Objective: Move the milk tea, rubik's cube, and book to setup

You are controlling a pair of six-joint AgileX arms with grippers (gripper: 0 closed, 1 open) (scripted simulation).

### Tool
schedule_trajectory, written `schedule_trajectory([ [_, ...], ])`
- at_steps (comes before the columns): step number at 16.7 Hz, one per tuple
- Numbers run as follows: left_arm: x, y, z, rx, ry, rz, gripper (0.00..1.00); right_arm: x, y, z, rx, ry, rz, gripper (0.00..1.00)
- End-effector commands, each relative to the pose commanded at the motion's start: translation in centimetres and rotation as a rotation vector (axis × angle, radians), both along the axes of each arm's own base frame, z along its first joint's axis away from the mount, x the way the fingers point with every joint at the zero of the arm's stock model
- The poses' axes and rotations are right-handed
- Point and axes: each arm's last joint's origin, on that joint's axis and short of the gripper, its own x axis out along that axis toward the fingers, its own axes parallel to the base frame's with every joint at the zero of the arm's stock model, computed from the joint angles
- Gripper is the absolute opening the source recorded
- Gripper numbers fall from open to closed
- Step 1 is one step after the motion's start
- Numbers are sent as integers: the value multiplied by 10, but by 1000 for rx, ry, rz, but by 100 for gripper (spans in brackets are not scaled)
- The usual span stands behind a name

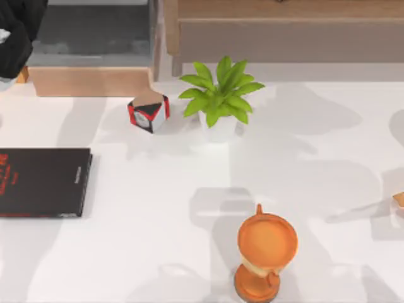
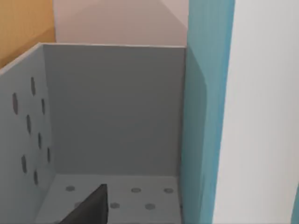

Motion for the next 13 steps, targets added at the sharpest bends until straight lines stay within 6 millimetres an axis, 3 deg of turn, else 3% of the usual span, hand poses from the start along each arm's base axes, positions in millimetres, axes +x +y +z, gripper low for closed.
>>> schedule_trajectory([
  [3, 19, -7, -12, -1, -4, 0, 100, 0, 0, 0, 0, 0, 0, 100],
  [10, 22, -6, -15, -1, -3, 3, 100, 0, 0, 0, 0, 0, 0, 100],
  [13, 34, -8, -14, -1, -6, -1, 100, 0, 0, 0, 0, 0, 0, 100],
])
